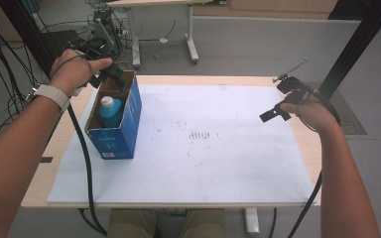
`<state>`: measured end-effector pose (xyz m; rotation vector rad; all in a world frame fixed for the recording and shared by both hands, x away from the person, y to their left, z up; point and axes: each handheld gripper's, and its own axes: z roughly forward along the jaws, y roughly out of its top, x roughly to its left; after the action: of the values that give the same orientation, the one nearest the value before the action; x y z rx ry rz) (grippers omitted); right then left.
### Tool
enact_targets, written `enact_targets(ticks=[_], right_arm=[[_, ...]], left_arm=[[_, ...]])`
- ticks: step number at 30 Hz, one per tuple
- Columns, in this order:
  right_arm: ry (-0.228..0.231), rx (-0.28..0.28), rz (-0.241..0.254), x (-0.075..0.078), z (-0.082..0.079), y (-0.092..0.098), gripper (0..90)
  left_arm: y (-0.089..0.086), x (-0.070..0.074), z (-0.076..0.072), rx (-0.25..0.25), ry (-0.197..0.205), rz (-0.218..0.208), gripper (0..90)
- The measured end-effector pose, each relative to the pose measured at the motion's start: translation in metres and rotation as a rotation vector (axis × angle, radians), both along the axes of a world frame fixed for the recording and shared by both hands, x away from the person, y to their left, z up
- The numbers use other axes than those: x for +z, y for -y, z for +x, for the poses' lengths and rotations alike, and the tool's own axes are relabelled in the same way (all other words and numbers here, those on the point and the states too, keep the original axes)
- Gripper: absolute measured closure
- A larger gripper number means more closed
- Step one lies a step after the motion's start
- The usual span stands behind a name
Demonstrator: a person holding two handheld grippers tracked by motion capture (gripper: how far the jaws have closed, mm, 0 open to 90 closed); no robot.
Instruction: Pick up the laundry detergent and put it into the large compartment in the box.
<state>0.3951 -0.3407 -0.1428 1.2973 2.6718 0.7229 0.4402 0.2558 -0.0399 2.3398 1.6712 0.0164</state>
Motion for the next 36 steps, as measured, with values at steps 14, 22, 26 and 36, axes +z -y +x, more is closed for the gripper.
enact_targets(ticks=[14,22,26,36], right_arm=[[-0.005,0.007,0.001,0.000,0.001,-0.004,8.8],[-0.012,-0.001,0.002,0.000,0.000,-0.004,8.8],[-0.016,-0.002,0.007,-0.001,-0.001,-0.004,8.8],[-0.022,-0.008,0.014,-0.003,-0.002,-0.004,8.7]], left_arm=[[0.035,0.020,-0.008,-0.167,0.022,0.034,11.4],[0.048,0.026,-0.012,-0.240,0.049,0.027,11.4],[0.056,0.027,-0.012,-0.284,0.051,0.021,11.4],[0.080,0.029,-0.012,-0.414,0.057,0.045,11.4]])
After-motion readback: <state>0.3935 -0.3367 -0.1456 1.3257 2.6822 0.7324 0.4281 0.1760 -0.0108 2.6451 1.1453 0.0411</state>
